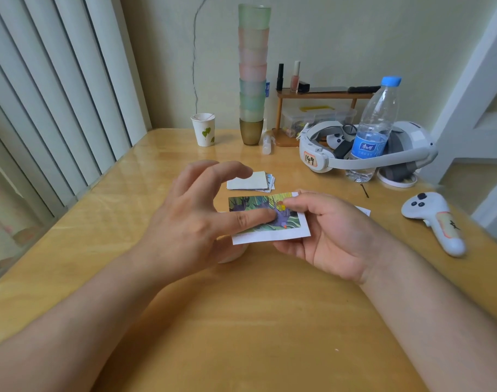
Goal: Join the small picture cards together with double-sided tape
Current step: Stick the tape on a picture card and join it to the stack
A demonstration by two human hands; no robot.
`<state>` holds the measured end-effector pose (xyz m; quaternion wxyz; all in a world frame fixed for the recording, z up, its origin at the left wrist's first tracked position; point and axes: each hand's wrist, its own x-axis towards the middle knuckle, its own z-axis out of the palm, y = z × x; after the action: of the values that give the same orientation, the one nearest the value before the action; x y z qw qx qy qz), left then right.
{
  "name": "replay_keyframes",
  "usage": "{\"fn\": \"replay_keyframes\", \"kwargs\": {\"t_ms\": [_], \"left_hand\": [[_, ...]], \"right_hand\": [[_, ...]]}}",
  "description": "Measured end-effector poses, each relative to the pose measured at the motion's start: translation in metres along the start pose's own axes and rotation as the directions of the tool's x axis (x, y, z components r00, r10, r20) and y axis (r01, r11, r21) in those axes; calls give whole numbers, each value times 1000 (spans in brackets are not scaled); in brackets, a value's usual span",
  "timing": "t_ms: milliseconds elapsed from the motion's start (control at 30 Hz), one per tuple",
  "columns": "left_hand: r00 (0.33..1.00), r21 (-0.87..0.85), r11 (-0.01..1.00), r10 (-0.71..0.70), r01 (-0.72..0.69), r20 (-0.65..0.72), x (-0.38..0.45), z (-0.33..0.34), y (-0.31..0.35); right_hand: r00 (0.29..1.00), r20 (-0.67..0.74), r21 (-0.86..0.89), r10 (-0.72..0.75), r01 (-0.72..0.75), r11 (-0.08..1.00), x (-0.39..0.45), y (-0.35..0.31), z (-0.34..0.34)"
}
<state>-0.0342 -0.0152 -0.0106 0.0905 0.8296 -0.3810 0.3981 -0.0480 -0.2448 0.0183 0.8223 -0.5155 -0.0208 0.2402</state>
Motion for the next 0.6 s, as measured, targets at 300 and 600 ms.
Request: {"fn": "replay_keyframes", "kwargs": {"t_ms": [300, 600], "left_hand": [[997, 39, 999, 37, -35, -62, 2, -3, 2], [993, 25, 999, 37, -34, -108, 3, 1, 7]], "right_hand": [[999, 46, -108, -28, 33, 994, 0, 2, 0], [999, 47, -84, -26, 30, 996, 0, 0, 0]]}}
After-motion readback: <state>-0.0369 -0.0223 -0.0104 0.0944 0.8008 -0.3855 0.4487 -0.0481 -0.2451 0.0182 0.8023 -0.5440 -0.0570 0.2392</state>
